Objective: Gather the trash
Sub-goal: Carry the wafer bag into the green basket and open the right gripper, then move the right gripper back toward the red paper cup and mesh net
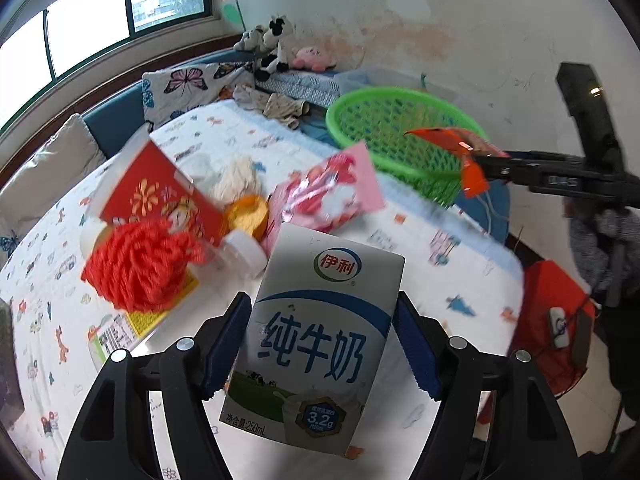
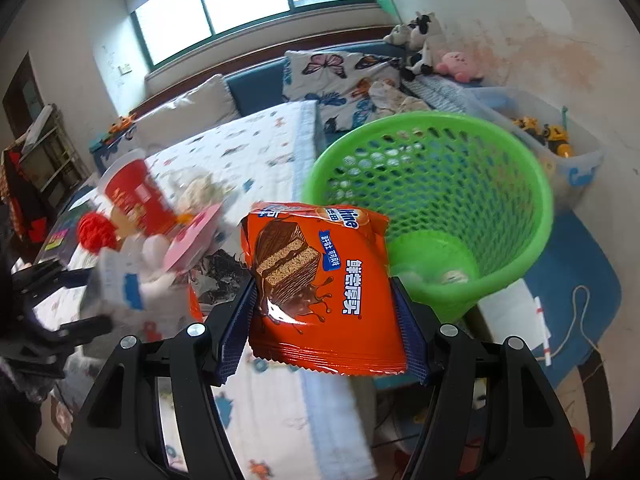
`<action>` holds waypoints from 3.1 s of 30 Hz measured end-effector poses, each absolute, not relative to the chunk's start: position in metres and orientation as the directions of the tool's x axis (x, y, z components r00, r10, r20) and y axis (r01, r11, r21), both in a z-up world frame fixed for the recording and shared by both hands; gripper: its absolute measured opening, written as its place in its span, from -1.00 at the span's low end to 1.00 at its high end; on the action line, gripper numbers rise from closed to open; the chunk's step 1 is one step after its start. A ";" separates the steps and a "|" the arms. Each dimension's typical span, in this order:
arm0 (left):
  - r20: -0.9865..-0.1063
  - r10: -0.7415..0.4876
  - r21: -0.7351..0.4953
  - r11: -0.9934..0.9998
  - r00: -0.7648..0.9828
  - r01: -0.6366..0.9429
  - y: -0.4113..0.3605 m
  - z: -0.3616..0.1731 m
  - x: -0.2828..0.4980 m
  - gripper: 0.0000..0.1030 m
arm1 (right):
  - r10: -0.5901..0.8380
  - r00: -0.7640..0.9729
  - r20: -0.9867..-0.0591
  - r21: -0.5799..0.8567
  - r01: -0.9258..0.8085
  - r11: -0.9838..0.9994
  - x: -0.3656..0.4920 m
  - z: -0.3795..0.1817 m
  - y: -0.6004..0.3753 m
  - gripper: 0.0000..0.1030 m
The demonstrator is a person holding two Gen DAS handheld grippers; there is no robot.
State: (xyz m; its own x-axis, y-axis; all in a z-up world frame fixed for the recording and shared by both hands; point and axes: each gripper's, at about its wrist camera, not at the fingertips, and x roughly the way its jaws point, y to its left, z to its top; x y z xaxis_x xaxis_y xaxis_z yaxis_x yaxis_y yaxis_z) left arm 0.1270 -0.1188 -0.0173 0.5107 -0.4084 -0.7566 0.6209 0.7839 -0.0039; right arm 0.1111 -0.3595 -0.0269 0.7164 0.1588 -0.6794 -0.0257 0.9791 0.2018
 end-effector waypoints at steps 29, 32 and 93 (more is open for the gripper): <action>-0.650 -0.524 -0.086 0.770 0.551 0.632 -0.202 0.079 0.211 0.35 | 0.039 0.687 -0.726 0.167 0.121 0.978 0.200 -0.045 -0.434 0.53; -0.651 -0.529 -0.088 0.765 0.544 0.638 -0.217 0.079 0.219 0.35 | 0.033 0.686 -0.727 0.167 0.130 0.977 0.198 -0.046 -0.439 0.53; -0.657 -0.436 -0.139 0.872 0.615 0.469 -0.162 0.067 0.202 0.52 | 0.178 0.746 -0.641 0.226 -0.039 0.973 0.118 -0.013 -0.370 0.57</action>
State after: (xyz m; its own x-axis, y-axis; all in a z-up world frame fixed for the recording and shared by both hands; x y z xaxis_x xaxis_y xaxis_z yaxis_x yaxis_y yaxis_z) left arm 0.2016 -0.1624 0.0669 0.6153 -0.4359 -0.6568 0.4689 0.8722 -0.1395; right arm 0.1183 -0.3695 -0.0130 0.7461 0.1784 -0.6415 -0.0387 0.9734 0.2256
